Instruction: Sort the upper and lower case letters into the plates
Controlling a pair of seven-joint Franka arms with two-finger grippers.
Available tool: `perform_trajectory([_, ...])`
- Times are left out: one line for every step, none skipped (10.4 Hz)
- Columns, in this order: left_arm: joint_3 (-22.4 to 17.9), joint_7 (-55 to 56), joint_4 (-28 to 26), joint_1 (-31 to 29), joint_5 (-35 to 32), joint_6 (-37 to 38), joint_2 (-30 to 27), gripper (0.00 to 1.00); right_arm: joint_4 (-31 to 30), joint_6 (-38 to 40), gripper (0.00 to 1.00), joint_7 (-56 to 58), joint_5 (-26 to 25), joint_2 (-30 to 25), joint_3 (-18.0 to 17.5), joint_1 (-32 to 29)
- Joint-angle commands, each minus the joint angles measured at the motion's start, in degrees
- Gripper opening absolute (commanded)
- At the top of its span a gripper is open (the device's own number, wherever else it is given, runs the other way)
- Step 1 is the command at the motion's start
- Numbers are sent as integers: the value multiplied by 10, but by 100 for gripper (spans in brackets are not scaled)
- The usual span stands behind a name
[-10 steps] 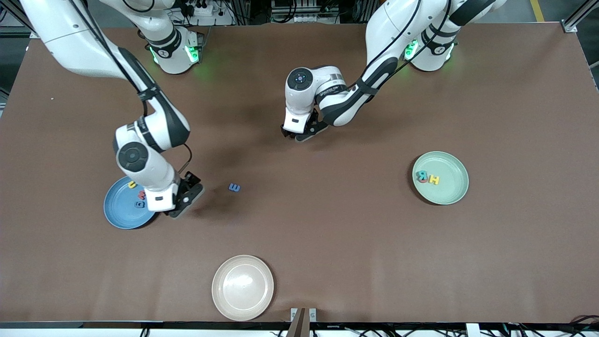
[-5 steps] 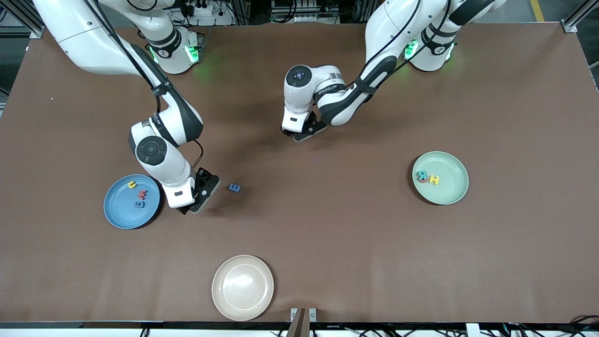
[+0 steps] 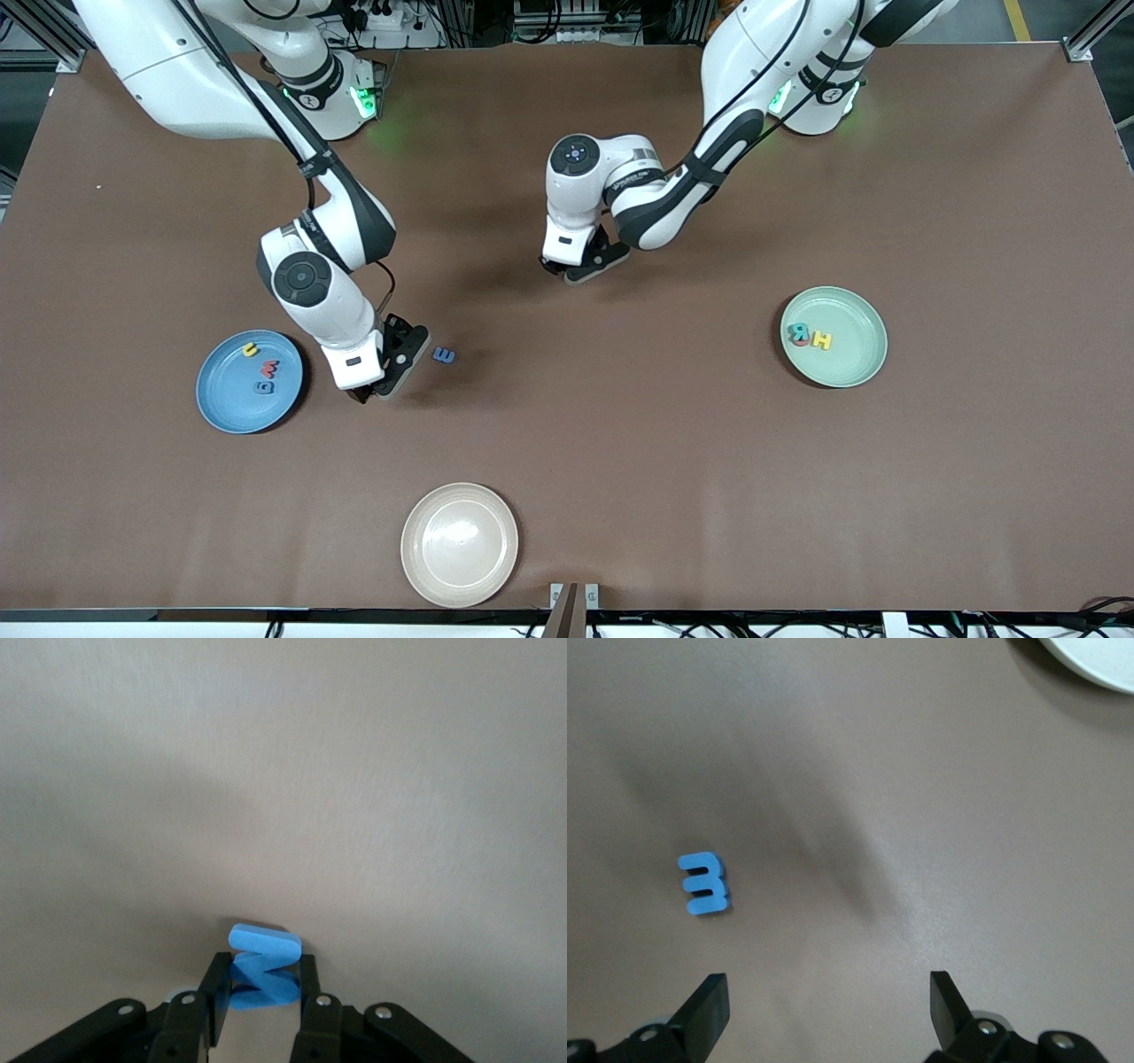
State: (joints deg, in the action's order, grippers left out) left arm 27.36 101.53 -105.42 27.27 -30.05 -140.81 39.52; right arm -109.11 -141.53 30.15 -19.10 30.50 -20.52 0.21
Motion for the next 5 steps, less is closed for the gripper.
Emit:
perform_trajectory([1,-61,-8,-26,-13,60,-51,0,0,-4,100,2,2,7,1,18])
perform_trajectory([1,-79,-8,-38,-13,76,-63,0,2,-3,100,1,3,7,1,25])
perform_trajectory([1,-107,-8,-55,-13,89,-76,0,3,-3,100,2,3,9,2,32])
perform_trajectory([2,-143,-8,-72,-12,106,-87,0,6,-4,100,1,3,23,2,42])
perform_trajectory([4,-182,-8,-93,-6,120,-102,0,11,-6,100,-10,2,40,2,45])
